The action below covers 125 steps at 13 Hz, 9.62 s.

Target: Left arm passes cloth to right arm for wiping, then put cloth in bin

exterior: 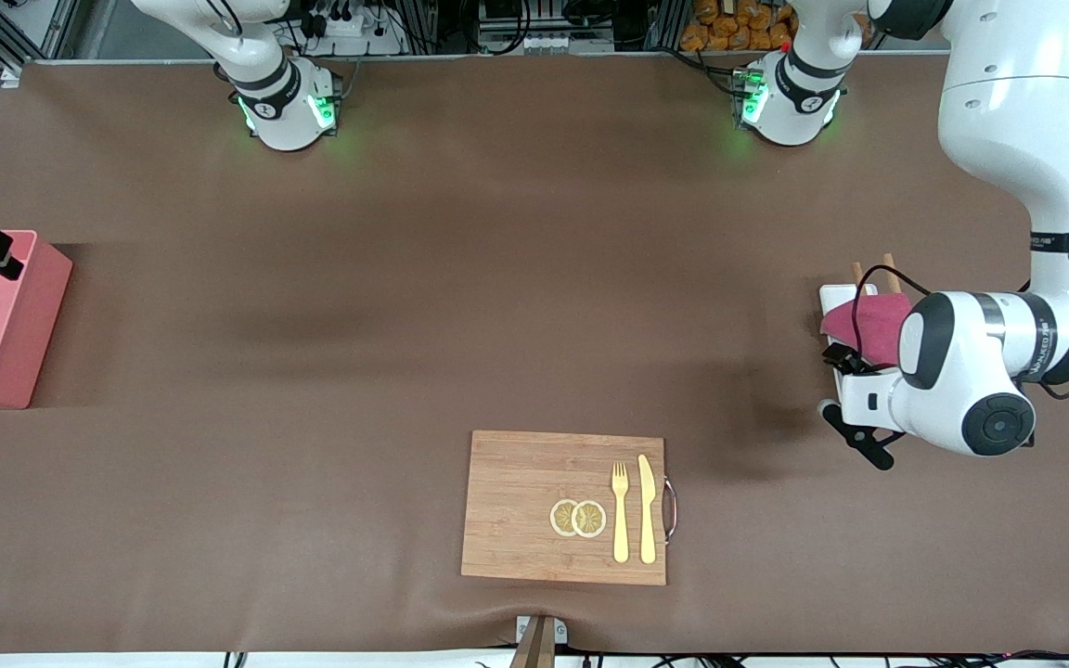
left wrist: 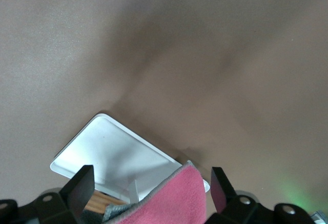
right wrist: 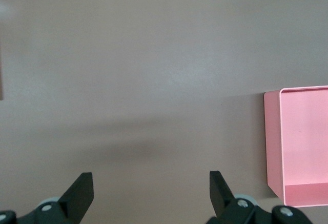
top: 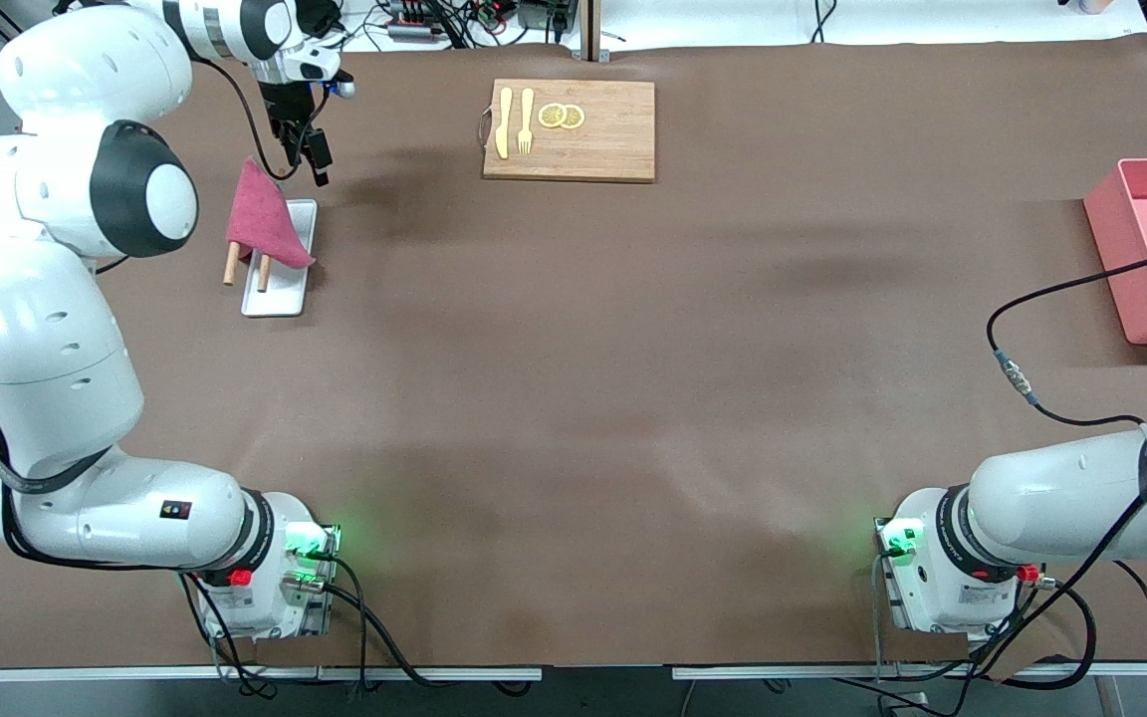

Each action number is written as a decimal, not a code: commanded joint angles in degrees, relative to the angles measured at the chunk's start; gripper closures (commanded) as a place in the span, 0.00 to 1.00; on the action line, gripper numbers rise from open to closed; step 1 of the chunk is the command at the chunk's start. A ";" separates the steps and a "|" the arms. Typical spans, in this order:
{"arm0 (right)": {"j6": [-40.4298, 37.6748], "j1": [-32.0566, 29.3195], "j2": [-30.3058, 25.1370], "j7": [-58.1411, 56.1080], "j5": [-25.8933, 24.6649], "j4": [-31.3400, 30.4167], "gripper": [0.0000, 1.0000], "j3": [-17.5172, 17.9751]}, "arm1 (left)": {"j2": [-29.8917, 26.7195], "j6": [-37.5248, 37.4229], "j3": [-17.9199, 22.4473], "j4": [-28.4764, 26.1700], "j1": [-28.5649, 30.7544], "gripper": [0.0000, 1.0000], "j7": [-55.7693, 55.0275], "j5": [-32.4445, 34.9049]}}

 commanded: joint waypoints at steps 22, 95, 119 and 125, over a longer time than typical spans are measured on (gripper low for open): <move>0.16 -0.43 -0.11 -0.28 0.09 -0.78 0.00 -0.09 | 5.23 -9.49 -0.12 -7.63 -4.78 0.70 -18.07 12.02; 12.96 31.71 17.81 63.09 24.36 -11.94 1.00 0.00 | -16.74 26.91 -11.10 5.02 -28.09 0.00 -99.46 -17.96; 33.37 -2.95 18.17 -0.92 -5.53 -23.46 1.00 0.00 | -34.39 2.11 -5.13 -6.74 -0.38 0.00 -65.56 -0.64; 32.85 -11.69 18.43 -18.47 -5.18 -20.64 1.00 0.00 | -39.76 -5.79 -1.52 -7.81 -1.26 0.00 -46.23 -0.64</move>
